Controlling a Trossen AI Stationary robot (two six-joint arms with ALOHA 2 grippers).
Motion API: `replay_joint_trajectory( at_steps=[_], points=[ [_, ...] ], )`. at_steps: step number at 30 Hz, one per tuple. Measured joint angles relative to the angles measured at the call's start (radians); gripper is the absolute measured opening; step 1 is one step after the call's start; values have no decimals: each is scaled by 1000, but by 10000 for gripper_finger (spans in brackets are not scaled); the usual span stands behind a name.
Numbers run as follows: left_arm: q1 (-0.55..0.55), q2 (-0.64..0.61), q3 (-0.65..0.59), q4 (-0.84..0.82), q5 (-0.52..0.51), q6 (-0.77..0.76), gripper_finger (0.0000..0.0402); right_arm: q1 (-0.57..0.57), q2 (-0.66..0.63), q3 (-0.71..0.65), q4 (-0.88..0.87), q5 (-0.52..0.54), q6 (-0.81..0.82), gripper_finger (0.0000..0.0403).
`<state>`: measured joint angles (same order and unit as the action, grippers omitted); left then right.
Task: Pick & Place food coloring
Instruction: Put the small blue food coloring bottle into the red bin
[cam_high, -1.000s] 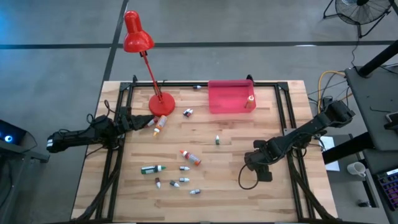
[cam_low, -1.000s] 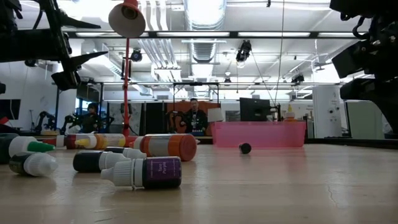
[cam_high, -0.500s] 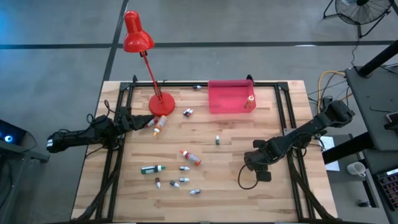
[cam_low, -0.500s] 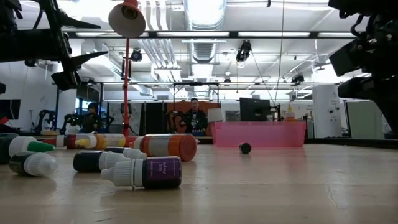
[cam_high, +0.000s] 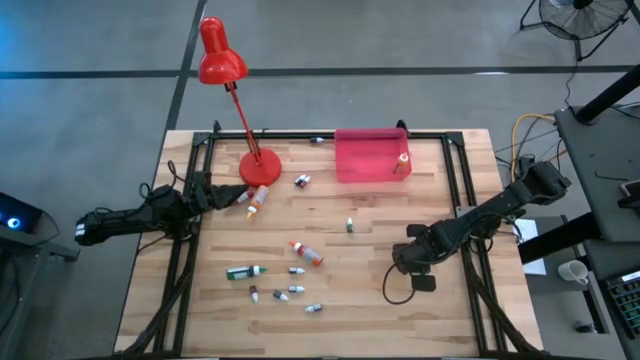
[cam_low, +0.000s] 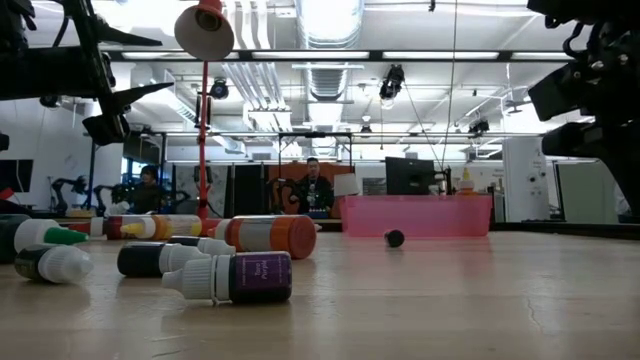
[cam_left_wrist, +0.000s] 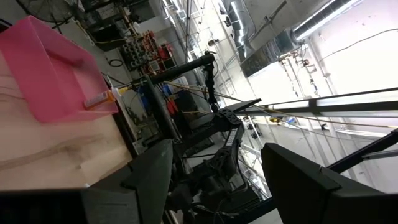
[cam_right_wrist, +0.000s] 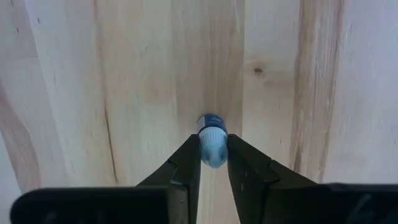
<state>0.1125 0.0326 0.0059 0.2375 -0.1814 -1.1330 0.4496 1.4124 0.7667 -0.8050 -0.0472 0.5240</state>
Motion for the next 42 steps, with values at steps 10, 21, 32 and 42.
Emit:
replay_joint_trajectory(
  at_steps=[10,21,32,42],
  points=[
    [0,0,0,0,0,0,220,-156,1,222,-161,261,70,59],
    [0,0,0,0,0,0,220,-671,21,547,-230,365,170,58],
    [0,0,0,0,0,0,220,-1072,296,763,-336,251,-128,58],
    [0,0,0,0,0,0,220,-1224,501,867,-368,205,-495,58]
  ],
)
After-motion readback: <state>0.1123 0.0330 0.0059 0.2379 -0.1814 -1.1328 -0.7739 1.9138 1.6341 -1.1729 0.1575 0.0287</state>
